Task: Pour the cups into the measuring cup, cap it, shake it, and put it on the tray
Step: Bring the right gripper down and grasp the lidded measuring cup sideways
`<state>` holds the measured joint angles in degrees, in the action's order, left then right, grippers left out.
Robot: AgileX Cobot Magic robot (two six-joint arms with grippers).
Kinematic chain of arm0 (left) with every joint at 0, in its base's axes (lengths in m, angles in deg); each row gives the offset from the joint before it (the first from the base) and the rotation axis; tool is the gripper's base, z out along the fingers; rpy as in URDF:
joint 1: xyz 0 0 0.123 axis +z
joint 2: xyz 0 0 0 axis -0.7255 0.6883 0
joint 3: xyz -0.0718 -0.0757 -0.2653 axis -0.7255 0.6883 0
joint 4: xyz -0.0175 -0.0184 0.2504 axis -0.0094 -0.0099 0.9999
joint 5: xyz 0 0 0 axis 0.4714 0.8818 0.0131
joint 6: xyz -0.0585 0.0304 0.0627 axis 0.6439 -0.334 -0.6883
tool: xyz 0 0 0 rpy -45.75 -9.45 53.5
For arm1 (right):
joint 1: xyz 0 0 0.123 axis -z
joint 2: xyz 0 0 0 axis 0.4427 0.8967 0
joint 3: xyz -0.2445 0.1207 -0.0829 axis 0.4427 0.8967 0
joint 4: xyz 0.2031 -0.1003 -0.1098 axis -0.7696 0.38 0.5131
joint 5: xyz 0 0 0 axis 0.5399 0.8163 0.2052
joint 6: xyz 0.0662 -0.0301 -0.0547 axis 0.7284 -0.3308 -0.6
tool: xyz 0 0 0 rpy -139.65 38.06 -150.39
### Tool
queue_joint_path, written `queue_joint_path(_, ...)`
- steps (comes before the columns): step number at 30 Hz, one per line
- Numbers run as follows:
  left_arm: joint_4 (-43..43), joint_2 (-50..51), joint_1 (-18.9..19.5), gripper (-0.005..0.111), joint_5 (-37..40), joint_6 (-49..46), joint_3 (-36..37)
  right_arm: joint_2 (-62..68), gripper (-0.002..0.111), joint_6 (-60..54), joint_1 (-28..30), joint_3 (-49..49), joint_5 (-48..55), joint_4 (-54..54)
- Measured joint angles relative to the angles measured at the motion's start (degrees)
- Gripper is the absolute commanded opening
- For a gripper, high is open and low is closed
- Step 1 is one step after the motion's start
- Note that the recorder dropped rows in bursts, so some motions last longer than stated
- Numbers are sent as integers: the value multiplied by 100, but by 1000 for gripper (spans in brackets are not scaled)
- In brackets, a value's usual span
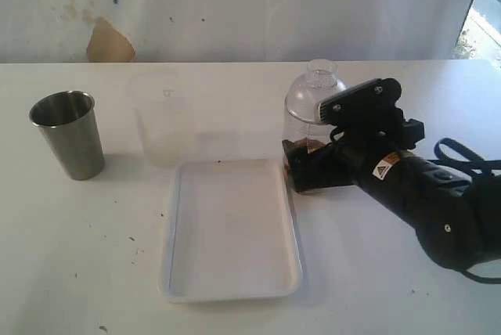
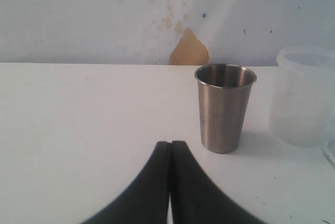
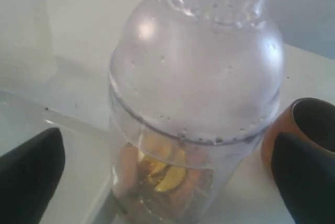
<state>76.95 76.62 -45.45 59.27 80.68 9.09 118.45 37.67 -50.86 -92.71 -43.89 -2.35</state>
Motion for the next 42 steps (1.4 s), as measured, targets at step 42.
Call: queue_joint_path(42, 0, 0, 0, 0, 0, -11, 0, 2074, 105, 1612, 0, -601, -2885, -166)
